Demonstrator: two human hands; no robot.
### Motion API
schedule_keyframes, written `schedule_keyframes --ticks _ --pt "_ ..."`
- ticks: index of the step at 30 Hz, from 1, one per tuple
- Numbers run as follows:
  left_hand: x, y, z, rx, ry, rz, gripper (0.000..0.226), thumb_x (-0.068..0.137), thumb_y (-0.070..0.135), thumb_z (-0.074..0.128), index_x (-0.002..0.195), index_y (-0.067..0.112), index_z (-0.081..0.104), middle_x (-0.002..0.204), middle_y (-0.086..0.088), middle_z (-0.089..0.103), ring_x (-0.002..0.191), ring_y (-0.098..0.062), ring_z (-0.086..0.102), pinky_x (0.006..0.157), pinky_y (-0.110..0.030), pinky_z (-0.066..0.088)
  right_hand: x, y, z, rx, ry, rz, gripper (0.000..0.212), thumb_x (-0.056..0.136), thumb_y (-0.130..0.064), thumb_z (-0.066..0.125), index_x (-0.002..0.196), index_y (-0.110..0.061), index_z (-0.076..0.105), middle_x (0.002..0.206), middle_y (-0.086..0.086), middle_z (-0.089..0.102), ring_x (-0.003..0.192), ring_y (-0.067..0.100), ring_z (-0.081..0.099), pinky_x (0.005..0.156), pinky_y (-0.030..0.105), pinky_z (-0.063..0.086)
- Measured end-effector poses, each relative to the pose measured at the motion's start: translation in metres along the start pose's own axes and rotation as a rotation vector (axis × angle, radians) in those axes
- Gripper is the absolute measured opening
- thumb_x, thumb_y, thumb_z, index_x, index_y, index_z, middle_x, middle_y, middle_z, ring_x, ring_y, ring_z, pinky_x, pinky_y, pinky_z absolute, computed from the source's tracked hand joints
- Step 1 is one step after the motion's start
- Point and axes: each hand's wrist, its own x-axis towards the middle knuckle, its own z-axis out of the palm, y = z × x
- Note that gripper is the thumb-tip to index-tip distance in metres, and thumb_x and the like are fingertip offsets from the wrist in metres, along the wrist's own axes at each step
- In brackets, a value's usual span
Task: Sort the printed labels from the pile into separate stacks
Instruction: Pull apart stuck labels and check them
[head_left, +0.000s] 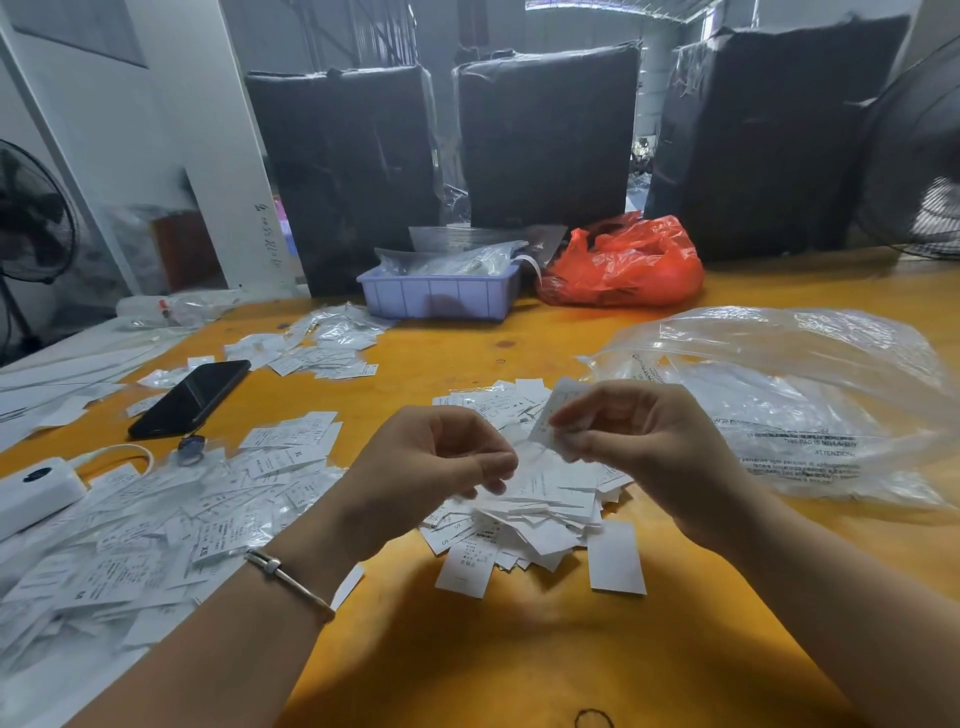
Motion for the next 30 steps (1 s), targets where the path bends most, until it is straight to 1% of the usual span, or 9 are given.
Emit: schedule_keyframes --ticks 4,7,11,13,15,19,22,25,30 --pt "0.0 0.001 -0.001 -0.067 0.039 0.016 0.019 0.071 0.024 0.078 0.081 0.009 0.073 0.073 -0.006 0.073 0.068 -0.014 0.069 0.062 -0.019 0.052 0.003 -0.001 -0.001 0.096 0.075 0.089 0.059 0.076 0.009 0.07 0.122 -0.021 0.051 0.083 0.011 0.073 0.067 0.017 0.067 0.061 0.021 0.052" --pt "-0.001 0.001 -0.001 -0.102 0.05 0.027 0.02 0.068 0.026 0.079 0.08 0.011 0.073 0.072 -0.006 0.072 0.068 -0.013 0.068 0.063 -0.018 0.052 0.005 -0.003 -0.003 0.163 0.062 0.132 0.051 0.073 0.009 0.072 0.116 -0.012 0.053 0.077 0.011 0.072 0.06 0.015 0.06 0.055 0.02 0.049" --pt "-0.001 0.001 0.0 -0.108 0.057 0.056 0.02 0.067 0.029 0.078 0.079 0.014 0.074 0.072 -0.004 0.073 0.067 -0.013 0.069 0.063 -0.018 0.052 0.005 -0.006 -0.003 0.193 0.05 0.094 0.024 0.073 0.01 0.07 0.084 -0.011 0.068 0.071 0.006 0.064 0.061 0.014 0.055 0.055 0.02 0.046" --pt "-0.001 0.002 0.0 -0.105 0.063 0.068 0.023 0.068 0.031 0.077 0.082 0.013 0.074 0.074 -0.005 0.074 0.068 -0.014 0.069 0.063 -0.018 0.052 0.005 -0.008 -0.004 0.219 0.066 0.092 0.028 0.071 0.007 0.07 0.092 -0.012 0.07 0.073 0.005 0.064 0.063 0.012 0.055 0.055 0.019 0.045" --pt "-0.001 0.002 0.0 -0.099 0.065 0.077 0.024 0.069 0.032 0.076 0.083 0.012 0.074 0.075 -0.006 0.074 0.069 -0.015 0.07 0.064 -0.018 0.053 0.005 -0.011 -0.004 0.231 0.074 0.104 0.048 0.067 -0.001 0.068 0.112 -0.014 0.061 0.073 0.005 0.065 0.065 0.012 0.057 0.056 0.019 0.046" --pt "-0.002 0.002 0.0 -0.102 0.061 0.089 0.025 0.07 0.031 0.076 0.085 0.011 0.074 0.077 -0.007 0.074 0.07 -0.016 0.07 0.063 -0.018 0.053 0.006 -0.016 -0.007 0.198 0.092 0.119 0.057 0.078 0.014 0.057 0.126 -0.016 0.047 0.076 0.01 0.07 0.074 0.019 0.068 0.075 0.032 0.057" --pt "-0.002 0.003 0.0 -0.102 0.057 0.095 0.023 0.07 0.029 0.077 0.084 0.011 0.074 0.077 -0.006 0.074 0.07 -0.015 0.07 0.063 -0.015 0.051 0.005 -0.02 -0.01 0.242 0.106 0.109 0.057 0.08 0.02 0.05 0.124 -0.016 0.048 0.077 0.019 0.055 0.084 0.033 0.065 0.092 0.051 0.052" --pt "-0.002 0.002 0.0 -0.103 0.06 0.097 0.022 0.07 0.029 0.077 0.084 0.012 0.075 0.076 -0.006 0.074 0.07 -0.015 0.07 0.063 -0.015 0.051 0.004 -0.021 -0.01 0.219 0.088 0.099 0.064 0.071 0.016 0.06 0.126 -0.014 0.048 0.057 0.007 0.051 0.068 0.022 0.065 0.08 0.051 0.057" --pt "-0.001 0.002 -0.001 -0.102 0.069 0.094 0.022 0.07 0.03 0.078 0.083 0.013 0.075 0.076 -0.007 0.074 0.07 -0.015 0.07 0.063 -0.015 0.051 -0.001 -0.022 0.0 0.064 0.077 -0.058 0.062 0.065 0.003 0.058 0.125 -0.014 0.051 0.055 0.001 0.044 0.053 0.01 0.046 0.056 0.025 0.051"
